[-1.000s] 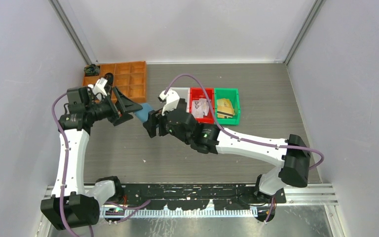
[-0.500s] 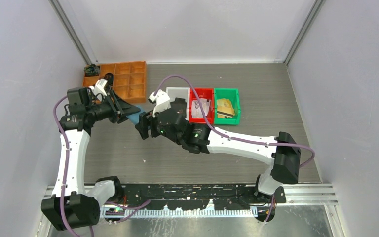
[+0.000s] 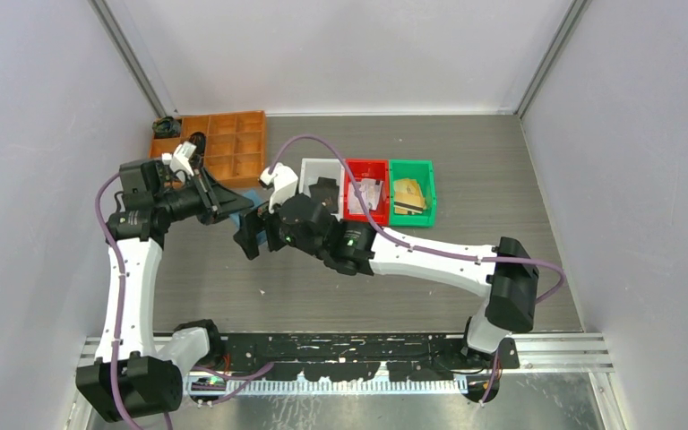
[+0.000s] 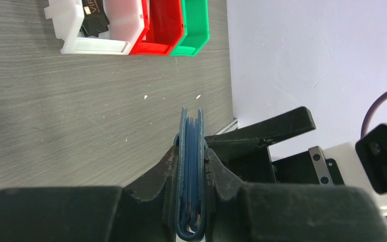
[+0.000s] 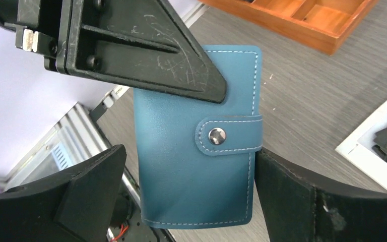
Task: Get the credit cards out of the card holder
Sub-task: Pick up the card holder from the center of the board.
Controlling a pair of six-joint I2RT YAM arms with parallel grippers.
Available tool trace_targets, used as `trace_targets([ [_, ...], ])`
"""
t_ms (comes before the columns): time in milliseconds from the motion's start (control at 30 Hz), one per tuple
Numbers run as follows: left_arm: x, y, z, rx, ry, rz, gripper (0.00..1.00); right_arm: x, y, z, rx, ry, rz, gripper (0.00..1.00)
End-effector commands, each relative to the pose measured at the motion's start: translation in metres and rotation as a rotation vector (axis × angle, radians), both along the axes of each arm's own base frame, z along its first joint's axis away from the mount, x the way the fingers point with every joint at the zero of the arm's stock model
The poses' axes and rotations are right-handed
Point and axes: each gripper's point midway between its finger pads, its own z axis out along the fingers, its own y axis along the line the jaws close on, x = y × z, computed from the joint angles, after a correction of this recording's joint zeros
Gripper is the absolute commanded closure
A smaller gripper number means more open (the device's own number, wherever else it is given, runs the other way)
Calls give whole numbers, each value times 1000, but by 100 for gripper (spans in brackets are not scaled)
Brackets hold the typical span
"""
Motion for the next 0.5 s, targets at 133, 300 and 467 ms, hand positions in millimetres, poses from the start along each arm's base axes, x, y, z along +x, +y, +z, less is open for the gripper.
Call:
trace_targets([
  [133, -38, -16, 41, 40, -278, -240, 100, -47, -26, 59, 181, 129, 339, 0],
  [300, -59, -22, 50, 52, -396, -305, 100, -39, -59, 80, 302, 226, 433, 1],
  [467, -75, -27, 58, 70, -499, -337, 100, -62, -60, 87, 328, 316, 604, 0],
])
